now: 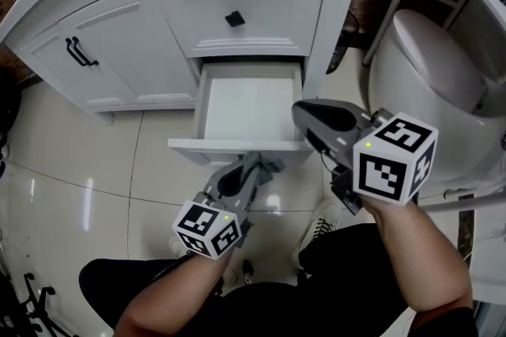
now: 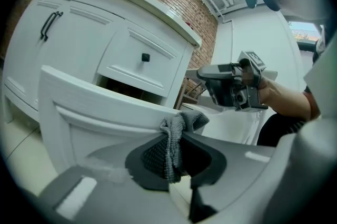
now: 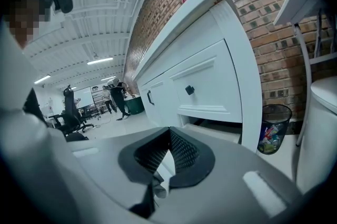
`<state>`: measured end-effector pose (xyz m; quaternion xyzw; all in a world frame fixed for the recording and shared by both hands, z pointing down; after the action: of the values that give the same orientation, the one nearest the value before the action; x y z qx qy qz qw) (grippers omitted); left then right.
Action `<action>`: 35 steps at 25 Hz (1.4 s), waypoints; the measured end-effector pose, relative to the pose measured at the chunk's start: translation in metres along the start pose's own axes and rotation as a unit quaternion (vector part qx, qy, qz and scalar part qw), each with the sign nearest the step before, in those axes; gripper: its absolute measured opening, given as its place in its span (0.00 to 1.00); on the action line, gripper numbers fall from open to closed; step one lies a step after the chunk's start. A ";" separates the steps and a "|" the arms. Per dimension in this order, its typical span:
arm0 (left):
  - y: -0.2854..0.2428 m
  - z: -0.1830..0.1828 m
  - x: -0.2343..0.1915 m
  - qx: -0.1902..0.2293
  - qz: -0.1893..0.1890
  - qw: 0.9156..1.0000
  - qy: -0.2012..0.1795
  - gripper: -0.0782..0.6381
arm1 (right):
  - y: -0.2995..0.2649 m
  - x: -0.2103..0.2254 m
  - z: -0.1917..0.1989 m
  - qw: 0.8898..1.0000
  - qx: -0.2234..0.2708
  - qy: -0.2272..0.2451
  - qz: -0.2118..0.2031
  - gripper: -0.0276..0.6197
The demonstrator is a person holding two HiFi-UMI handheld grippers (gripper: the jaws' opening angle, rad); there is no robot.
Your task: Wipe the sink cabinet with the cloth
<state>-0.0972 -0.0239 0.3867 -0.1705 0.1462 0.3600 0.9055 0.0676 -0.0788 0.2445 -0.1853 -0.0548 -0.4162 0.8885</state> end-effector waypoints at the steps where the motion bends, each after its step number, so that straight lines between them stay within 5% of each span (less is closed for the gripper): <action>1: 0.006 -0.001 -0.006 0.003 -0.010 1.000 0.003 0.16 | -0.001 0.000 0.000 1.000 0.000 0.000 0.000 0.05; 10: 0.045 -0.008 -0.049 0.026 -0.084 0.996 0.022 0.16 | -0.008 -0.006 -0.001 1.000 -0.003 0.006 -0.004 0.05; 23: 0.094 -0.015 -0.103 0.069 -0.190 0.977 0.063 0.16 | -0.011 -0.012 -0.001 1.000 -0.006 0.015 -0.005 0.05; 30: 0.096 -0.019 -0.100 0.073 -0.193 0.977 0.053 0.16 | -0.005 -0.009 -0.002 1.000 0.000 0.014 0.004 0.05; 35: 0.082 -0.028 -0.056 0.075 -0.129 0.989 0.011 0.16 | 0.004 -0.005 -0.008 1.000 0.017 0.007 0.010 0.05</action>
<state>-0.1976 -0.0130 0.3662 -0.1234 0.1591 0.2263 0.9530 0.0670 -0.0763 0.2348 -0.1673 -0.0535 -0.4075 0.8962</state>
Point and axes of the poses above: the fingertips, and each gripper's own axes: y backward along the fingers, x to its right, z out of its underside, the point moved 7 cm from there along y, backward along the fingers, and after that the axes turned 3 degrees about y, right-handed, at the moved point
